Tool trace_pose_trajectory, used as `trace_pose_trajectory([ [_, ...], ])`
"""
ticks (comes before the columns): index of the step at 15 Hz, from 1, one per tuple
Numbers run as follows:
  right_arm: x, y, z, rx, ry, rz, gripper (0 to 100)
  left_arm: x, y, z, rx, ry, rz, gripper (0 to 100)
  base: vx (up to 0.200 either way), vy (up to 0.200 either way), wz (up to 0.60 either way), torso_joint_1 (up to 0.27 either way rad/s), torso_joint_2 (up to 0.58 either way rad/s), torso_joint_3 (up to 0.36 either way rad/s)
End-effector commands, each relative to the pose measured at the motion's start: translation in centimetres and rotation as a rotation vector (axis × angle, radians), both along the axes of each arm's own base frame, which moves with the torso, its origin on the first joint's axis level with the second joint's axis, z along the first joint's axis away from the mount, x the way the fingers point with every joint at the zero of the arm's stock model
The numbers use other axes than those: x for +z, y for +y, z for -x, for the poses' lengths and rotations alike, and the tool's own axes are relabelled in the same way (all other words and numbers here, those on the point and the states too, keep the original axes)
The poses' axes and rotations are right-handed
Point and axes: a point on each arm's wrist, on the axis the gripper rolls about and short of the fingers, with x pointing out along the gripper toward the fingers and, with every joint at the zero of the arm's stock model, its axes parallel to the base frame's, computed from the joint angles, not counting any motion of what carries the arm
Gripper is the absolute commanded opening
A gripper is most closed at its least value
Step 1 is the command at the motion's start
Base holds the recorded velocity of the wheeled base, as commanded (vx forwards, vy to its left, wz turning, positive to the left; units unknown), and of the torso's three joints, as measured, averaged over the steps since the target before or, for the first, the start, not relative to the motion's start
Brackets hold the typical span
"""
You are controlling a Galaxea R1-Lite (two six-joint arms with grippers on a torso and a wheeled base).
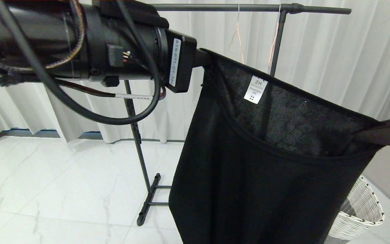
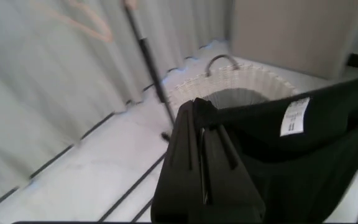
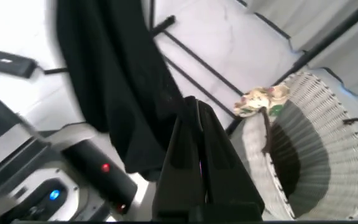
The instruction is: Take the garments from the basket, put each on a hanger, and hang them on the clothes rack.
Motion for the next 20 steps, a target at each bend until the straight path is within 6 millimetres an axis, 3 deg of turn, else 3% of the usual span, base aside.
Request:
trace_pose_trajectory([
  [1, 0.1, -0.2, 1.4, 0.063, 0.014, -0.017, 0, -0.8, -1.4, -2.0, -0.027, 0.022, -0.011, 0, 0.000, 0.000, 0.00, 0.000, 0.00, 0.000],
  [7, -0.2, 0.3, 2.1, 0.097, 0.051, -0.037, 0, -0.8, -0.4, -2.5, 0.006, 0.033, -0.005, 0, 0.000, 0.000, 0.00, 0.000, 0.00, 0.000],
  [10, 0.6, 1.1, -0.8, -0.021, 0.008, -0.103, 0, -1.0, 0.8, -0.5, 0.006, 0.097, 0.017, 0, 0.000, 0.000, 0.00, 0.000, 0.00, 0.000],
  [12, 1.7, 2.8, -3.7, -0.043, -0.011, -0.153, 0, -1.6, 1.8, 2.6, -0.028, 0.195, -0.012, 0, 0.000, 0.000, 0.00, 0.000, 0.00, 0.000],
  [15, 3.3, 5.4, -6.1, -0.030, -0.035, -0.187, 0, -2.4, 3.4, 6.8, -0.097, 0.299, -0.086, 0, 0.000, 0.000, 0.00, 0.000, 0.00, 0.000],
  [20, 4.0, 7.1, -7.5, -0.010, -0.068, -0.183, 0, -3.1, 4.0, 8.0, -0.115, 0.307, -0.105, 0, 0.000, 0.000, 0.00, 0.000, 0.00, 0.000],
])
